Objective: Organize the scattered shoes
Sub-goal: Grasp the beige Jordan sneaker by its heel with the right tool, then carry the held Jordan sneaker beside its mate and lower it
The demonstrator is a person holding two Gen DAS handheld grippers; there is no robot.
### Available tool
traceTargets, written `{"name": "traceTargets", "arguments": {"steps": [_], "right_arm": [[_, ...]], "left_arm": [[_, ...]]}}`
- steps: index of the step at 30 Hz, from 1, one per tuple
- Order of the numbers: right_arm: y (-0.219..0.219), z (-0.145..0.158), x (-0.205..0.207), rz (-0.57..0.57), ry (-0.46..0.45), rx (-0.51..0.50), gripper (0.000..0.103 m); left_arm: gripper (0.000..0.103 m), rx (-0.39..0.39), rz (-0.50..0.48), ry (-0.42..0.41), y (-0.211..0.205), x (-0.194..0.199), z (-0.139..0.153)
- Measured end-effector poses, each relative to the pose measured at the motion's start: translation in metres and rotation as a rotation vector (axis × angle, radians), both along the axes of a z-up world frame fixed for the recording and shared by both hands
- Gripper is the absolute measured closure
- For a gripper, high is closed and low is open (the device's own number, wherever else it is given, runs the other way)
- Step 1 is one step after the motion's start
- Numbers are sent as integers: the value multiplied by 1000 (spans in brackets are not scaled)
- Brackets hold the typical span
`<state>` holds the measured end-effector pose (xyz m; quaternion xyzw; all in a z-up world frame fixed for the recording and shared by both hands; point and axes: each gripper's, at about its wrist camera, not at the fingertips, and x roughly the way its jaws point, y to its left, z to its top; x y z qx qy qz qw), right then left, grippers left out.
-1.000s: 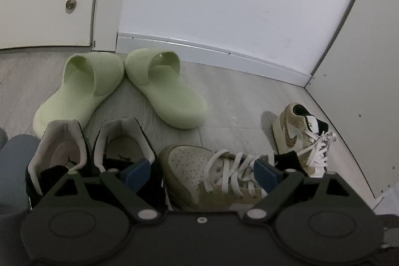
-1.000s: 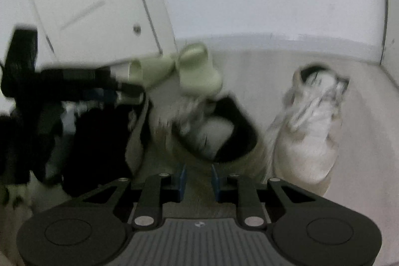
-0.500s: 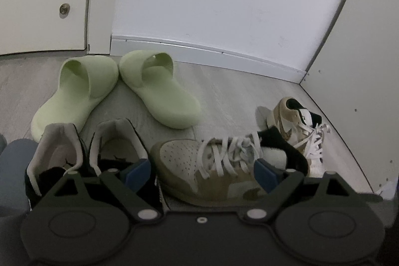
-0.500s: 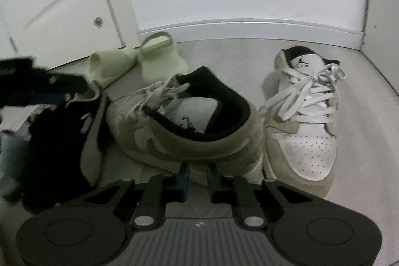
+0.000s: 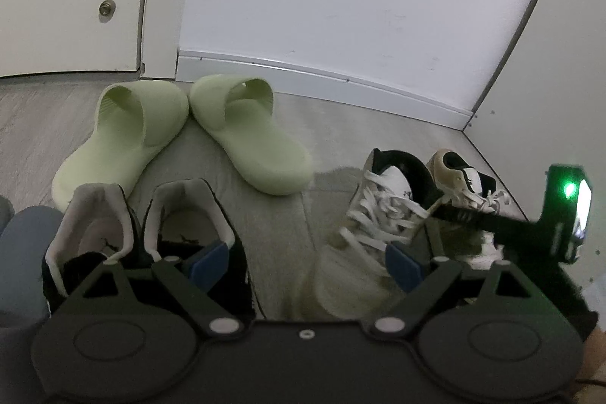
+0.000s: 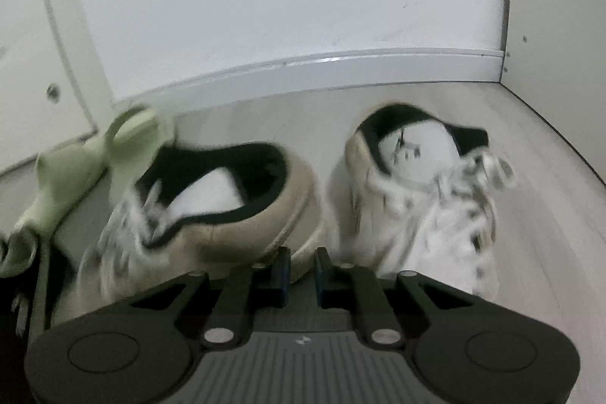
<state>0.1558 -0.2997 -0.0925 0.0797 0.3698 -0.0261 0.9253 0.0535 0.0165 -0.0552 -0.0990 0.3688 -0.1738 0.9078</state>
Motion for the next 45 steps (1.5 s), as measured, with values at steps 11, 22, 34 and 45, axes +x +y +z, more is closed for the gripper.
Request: {"name": "traceTargets", "arguments": {"steps": [11, 22, 34, 45], "right_arm": [[41, 13, -44, -106, -94, 150, 5], [94, 0, 1, -47, -67, -6, 2], [82, -14, 19, -23, -72, -81, 12], [51, 7, -3, -30, -99, 76, 18]], "left_arm": [[12, -32, 25, 21, 7, 6, -7], [12, -25, 38, 20, 15, 5, -7], [12, -18, 46, 23, 20, 6, -9], [12, -25, 50, 11, 22, 4, -5]]}}
